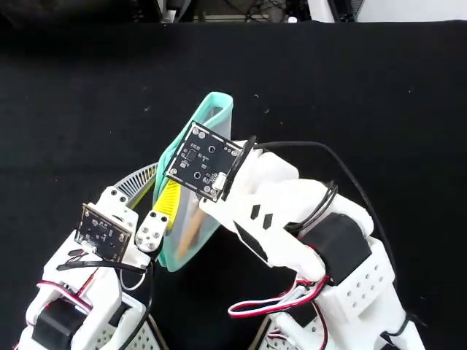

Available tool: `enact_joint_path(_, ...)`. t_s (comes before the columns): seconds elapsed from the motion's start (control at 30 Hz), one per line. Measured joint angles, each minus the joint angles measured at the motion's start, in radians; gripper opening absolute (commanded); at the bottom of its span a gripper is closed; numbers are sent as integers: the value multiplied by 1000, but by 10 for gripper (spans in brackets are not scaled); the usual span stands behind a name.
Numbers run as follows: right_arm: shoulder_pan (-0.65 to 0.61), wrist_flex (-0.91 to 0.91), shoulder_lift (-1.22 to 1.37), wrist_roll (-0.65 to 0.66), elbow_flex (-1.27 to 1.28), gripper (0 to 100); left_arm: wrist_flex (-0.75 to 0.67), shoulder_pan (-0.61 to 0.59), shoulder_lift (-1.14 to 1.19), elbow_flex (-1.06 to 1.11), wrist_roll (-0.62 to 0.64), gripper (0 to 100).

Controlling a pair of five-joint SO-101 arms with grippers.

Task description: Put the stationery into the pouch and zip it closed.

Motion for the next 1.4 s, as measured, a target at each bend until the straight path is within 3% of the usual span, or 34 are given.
enact_joint_path(0.1, -8, 0, 0, -35, 0, 155, 0, 0, 0, 0, 0, 31)
enact_joint_path(0.57, -15, 2, 0, -95, -23, 125, 0, 0, 0, 0, 0, 31)
enact_joint_path(0.77, -97, 34, 0, -132, -48, 199, 0, 0, 0, 0, 0, 31)
enact_joint_path(1.23, -95, 17, 3, -135, -49, 169, 0, 0, 0, 0, 0, 31)
enact_joint_path(1.4, -97, -20, 61, -135, -52, 7, 0, -6, 0, 0, 0, 31)
